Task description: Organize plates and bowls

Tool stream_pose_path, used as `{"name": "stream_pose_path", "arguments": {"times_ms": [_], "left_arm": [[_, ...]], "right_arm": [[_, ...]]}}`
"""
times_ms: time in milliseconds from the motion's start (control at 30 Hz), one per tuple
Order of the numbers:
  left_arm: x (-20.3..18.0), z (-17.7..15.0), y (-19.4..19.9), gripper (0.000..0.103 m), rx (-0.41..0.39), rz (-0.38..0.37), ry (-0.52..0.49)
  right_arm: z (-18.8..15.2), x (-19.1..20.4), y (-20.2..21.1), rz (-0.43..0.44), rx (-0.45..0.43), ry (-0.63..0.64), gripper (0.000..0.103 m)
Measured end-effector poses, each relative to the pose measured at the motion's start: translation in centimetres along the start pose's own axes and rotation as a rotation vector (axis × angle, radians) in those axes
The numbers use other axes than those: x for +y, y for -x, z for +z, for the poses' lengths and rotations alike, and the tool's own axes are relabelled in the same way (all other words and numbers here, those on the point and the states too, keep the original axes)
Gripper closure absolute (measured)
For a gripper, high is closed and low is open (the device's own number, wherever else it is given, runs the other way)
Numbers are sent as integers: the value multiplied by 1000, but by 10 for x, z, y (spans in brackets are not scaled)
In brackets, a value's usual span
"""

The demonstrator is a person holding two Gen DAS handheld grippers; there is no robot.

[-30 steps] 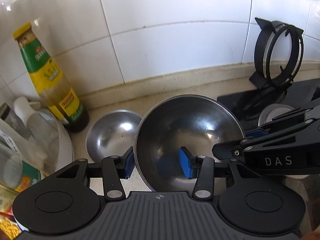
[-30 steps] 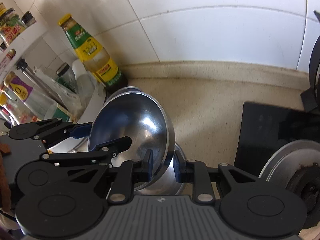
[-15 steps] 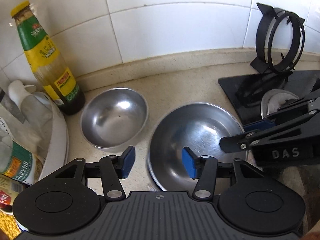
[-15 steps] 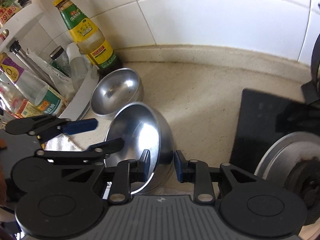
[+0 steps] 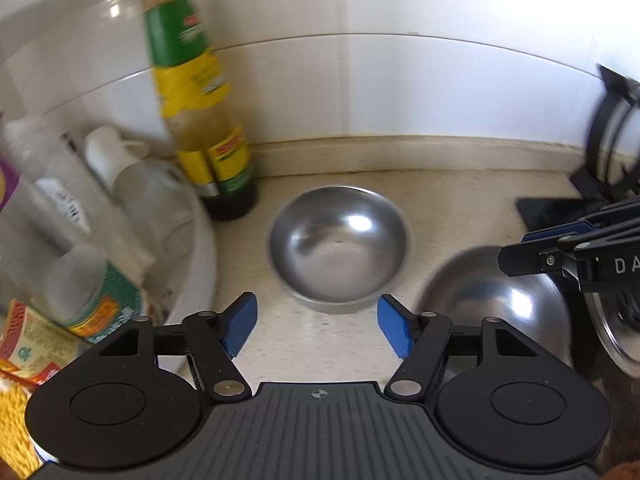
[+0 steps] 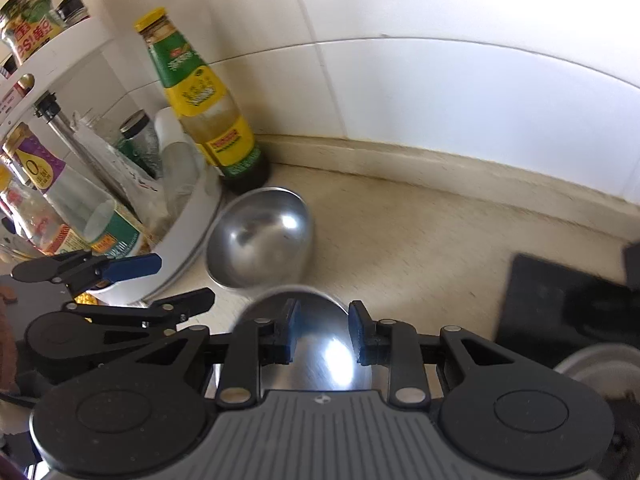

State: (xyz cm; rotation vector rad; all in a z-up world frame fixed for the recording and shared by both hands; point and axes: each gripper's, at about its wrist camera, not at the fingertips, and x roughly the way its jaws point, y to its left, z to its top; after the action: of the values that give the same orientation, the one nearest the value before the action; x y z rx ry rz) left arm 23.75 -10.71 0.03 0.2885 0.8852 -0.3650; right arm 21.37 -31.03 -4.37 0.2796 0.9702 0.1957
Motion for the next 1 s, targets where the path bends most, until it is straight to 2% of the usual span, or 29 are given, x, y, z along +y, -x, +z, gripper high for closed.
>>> {"name": "stream_pose_path", "arguments": {"times_ms": [100, 200, 500, 867, 1000], "left_arm": [[8, 5, -7, 25, 3, 11, 47], [11, 10, -14, 18, 4, 21, 67], [7, 18, -39, 13, 25, 38, 60], [7, 22, -69, 15, 70, 21, 69], [9, 22, -78, 25, 80, 16, 75]], "right_arm": [[13, 9, -14, 9, -1, 14, 73], [23, 13, -28, 23, 6, 8, 73], [36, 8, -63, 38, 47, -5, 72], [42, 6, -101, 52, 108, 6, 72], [41, 8, -111, 53, 133, 28, 72]]}}
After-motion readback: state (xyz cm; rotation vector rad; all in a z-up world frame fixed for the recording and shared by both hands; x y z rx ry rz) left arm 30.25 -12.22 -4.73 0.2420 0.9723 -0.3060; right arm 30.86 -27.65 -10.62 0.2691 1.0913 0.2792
